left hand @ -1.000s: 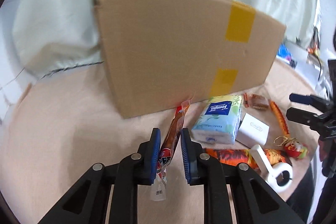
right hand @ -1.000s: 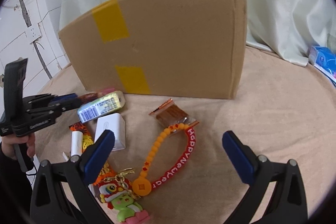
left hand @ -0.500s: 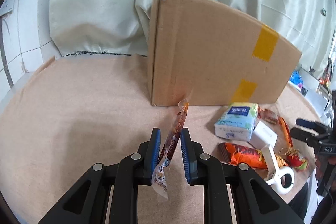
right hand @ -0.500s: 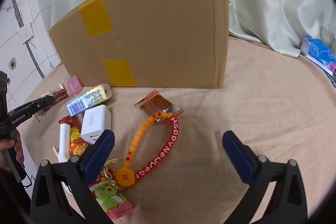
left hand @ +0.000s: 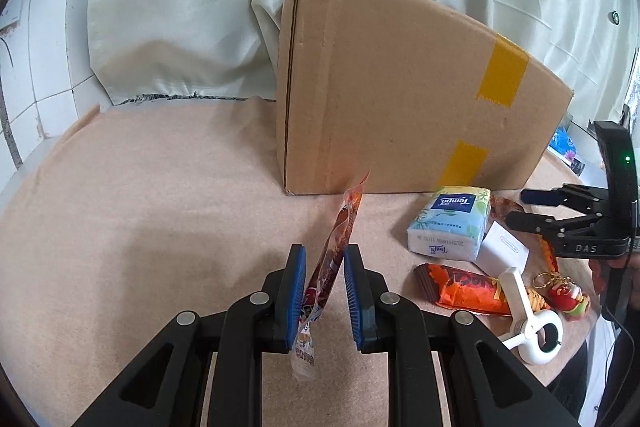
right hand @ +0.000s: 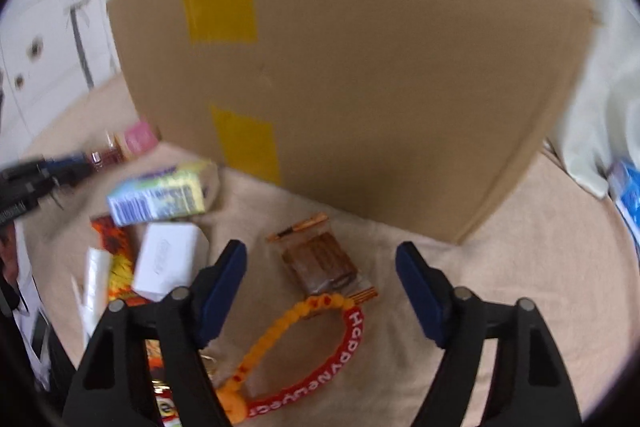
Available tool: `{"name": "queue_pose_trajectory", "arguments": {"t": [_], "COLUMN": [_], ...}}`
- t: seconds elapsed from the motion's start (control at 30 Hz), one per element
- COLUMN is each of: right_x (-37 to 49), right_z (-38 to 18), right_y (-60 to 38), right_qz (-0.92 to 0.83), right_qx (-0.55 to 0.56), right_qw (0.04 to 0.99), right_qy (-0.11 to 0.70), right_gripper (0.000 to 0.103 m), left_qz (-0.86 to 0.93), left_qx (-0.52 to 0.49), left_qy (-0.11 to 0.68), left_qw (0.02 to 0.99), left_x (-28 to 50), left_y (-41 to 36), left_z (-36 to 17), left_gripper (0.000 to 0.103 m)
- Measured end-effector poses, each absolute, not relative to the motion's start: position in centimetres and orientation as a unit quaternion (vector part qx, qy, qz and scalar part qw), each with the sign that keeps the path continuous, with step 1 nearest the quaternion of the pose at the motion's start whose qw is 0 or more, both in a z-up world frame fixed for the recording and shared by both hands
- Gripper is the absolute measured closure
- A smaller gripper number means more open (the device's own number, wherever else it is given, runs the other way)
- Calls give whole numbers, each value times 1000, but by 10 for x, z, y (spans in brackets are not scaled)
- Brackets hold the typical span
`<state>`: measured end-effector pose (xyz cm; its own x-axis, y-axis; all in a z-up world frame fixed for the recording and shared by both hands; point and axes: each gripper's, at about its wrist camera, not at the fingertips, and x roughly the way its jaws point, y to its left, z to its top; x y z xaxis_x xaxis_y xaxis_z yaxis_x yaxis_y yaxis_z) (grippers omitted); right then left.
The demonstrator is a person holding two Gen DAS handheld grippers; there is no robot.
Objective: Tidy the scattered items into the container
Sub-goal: 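Grasp the red-labelled sausage snack with the left tool while the right tool grasps the brown jerky packet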
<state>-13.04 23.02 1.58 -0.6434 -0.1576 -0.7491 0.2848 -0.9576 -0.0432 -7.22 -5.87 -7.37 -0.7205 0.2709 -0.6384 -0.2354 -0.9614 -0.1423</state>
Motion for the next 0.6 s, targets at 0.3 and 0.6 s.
{"name": "queue_pose_trajectory", "arguments": {"t": [0.3,0.6], "right_x": [-138,-92], "right_z": [8,51], "right_y": [232,237], "right_qz": [-893,-927], "right_qx": [421,343], "right_qw": [141,144], "right_qy": [68,43], "right_gripper": [59,61], "left_qz": [927,932], "left_qx": [-349,-337], "left_qy": [-22,-22], "left_qw": [138,129], "left_x": [-73,-68], "left_y": [-57,-57], "left_z": [-74,-64], "left_gripper": [82,82]}}
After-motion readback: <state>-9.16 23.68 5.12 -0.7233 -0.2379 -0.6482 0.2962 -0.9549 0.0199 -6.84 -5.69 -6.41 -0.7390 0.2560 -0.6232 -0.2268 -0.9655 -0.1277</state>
